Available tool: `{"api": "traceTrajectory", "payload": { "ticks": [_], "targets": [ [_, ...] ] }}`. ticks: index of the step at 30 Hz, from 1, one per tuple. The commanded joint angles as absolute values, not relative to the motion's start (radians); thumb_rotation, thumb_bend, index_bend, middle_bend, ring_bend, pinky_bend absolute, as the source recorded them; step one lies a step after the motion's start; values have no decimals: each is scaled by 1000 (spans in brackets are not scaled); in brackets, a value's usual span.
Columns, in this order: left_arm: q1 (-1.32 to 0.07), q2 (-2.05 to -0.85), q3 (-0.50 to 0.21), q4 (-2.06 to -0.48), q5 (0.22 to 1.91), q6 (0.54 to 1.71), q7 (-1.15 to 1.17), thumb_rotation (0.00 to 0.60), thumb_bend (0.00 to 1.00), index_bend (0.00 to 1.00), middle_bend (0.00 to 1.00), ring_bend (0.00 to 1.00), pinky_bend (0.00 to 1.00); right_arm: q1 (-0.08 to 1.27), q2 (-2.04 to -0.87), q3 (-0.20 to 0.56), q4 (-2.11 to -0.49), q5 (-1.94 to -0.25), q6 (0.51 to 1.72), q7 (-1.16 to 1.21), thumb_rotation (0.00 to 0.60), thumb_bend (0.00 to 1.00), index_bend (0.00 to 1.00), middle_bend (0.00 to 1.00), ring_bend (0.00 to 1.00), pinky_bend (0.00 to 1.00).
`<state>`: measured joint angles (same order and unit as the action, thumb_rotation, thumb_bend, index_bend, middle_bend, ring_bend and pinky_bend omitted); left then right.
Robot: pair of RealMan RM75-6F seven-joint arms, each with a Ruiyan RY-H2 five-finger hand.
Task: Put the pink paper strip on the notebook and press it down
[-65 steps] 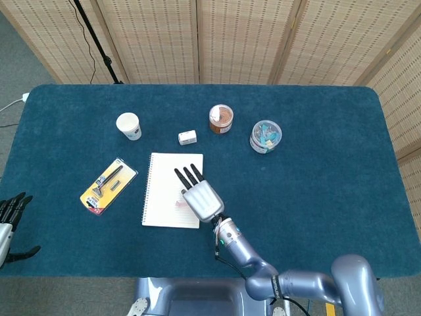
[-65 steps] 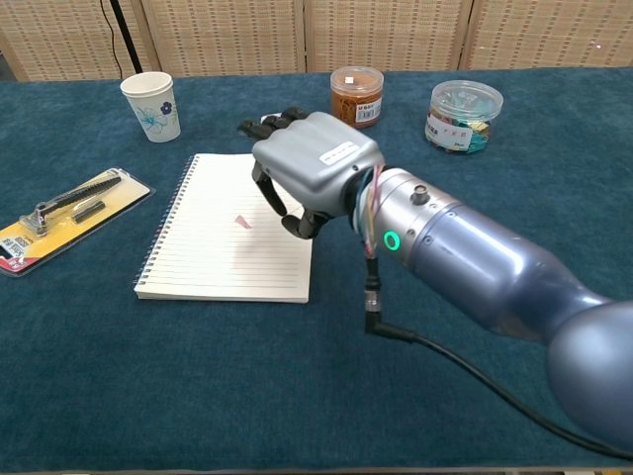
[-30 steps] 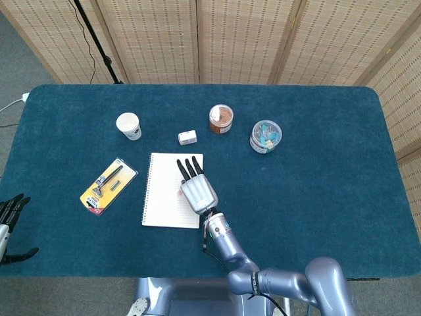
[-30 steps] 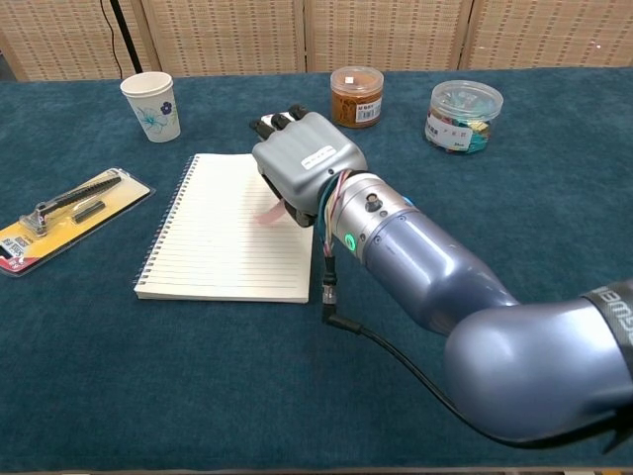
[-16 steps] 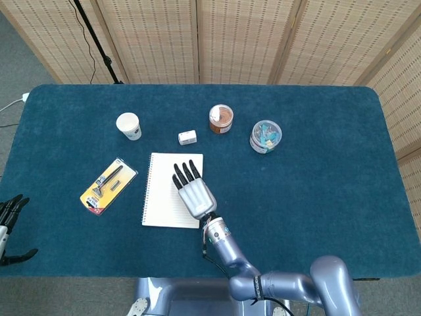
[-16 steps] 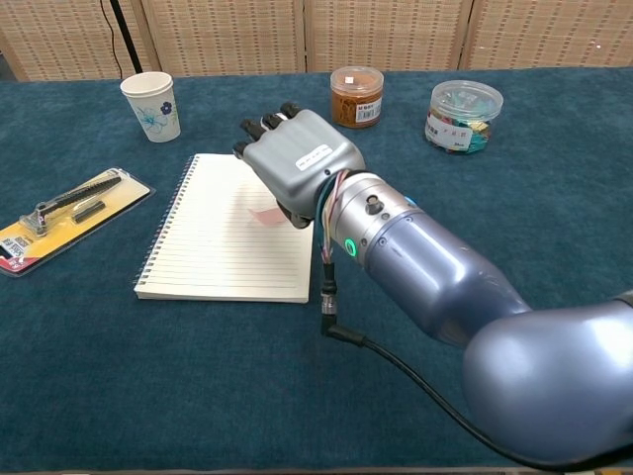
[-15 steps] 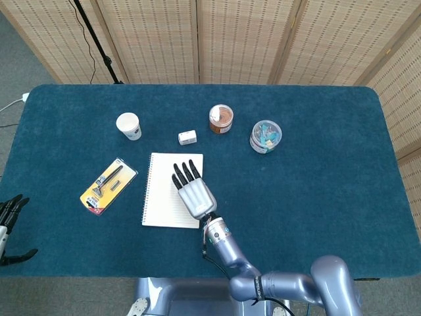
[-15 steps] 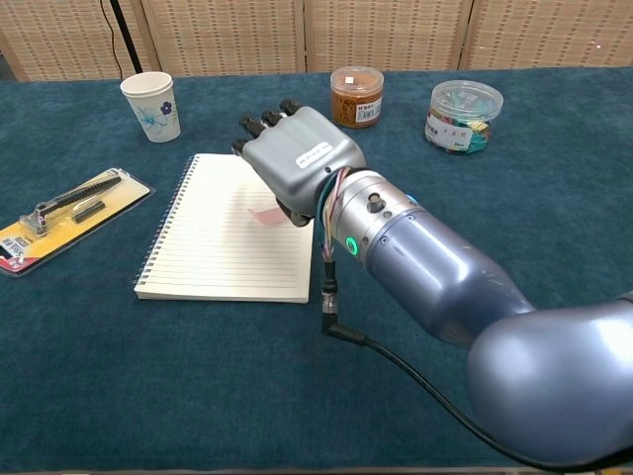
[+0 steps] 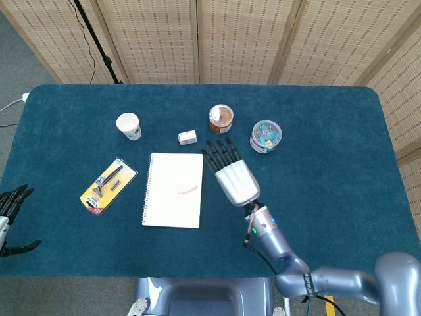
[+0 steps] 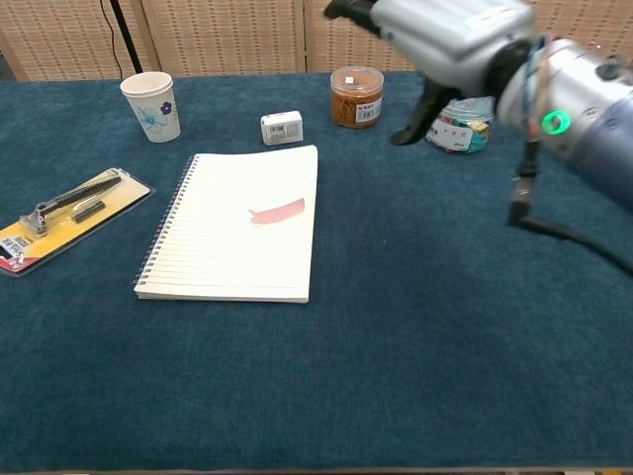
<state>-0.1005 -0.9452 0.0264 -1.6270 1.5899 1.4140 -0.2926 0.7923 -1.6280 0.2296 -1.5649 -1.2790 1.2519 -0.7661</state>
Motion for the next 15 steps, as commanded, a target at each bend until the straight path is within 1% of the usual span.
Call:
{"api": "traceTrajectory", "payload": {
  "ticks": [1,2,3,5,7,8,10,11,13,15],
  "targets": [
    [-139,-934,-4,-1630,1570,1380,-290,600,0,0,4,0,0,689,-1452,170,-1636,-1369,1294,-590,600,0,10,0,0,0],
    [-156,-929,-15,-1635,1562,1364,-282,600,0,0,23,1,0,664,-1407,148,-1645,-1390,1301,-541,600,0,7,0,0,0],
    [-171,-926,-23,-1638,1559,1350,-272,600,0,0,79,30,5,641,-1372,130,-1654,-1406,1312,-499,600,0,3,0,0,0],
    [-200,-919,-34,-1651,1559,1319,-244,600,0,0,217,134,58,593,-1305,92,-1663,-1444,1339,-412,600,0,0,0,0,0],
    [-227,-912,-38,-1673,1568,1289,-215,600,0,0,376,291,191,543,-1254,57,-1660,-1471,1371,-331,600,0,0,0,0,0],
    [-240,-909,-39,-1685,1575,1275,-199,600,0,0,425,333,235,518,-1232,39,-1658,-1478,1384,-290,600,0,0,0,0,0],
    [-265,-909,-46,-1708,1580,1251,-164,600,0,0,555,448,383,472,-1196,13,-1649,-1490,1412,-212,600,0,0,0,0,0],
    [-273,-910,-48,-1713,1582,1245,-155,600,0,0,593,487,443,459,-1188,6,-1646,-1492,1420,-192,600,0,0,0,0,0],
    [-298,-910,-54,-1738,1576,1212,-127,600,0,0,706,631,669,417,-1162,-15,-1645,-1497,1444,-129,600,0,0,0,0,0],
    [-323,-899,-59,-1778,1547,1163,-87,600,0,0,786,739,824,381,-1143,-32,-1643,-1510,1473,-96,600,0,0,0,0,0]
  ]
}}
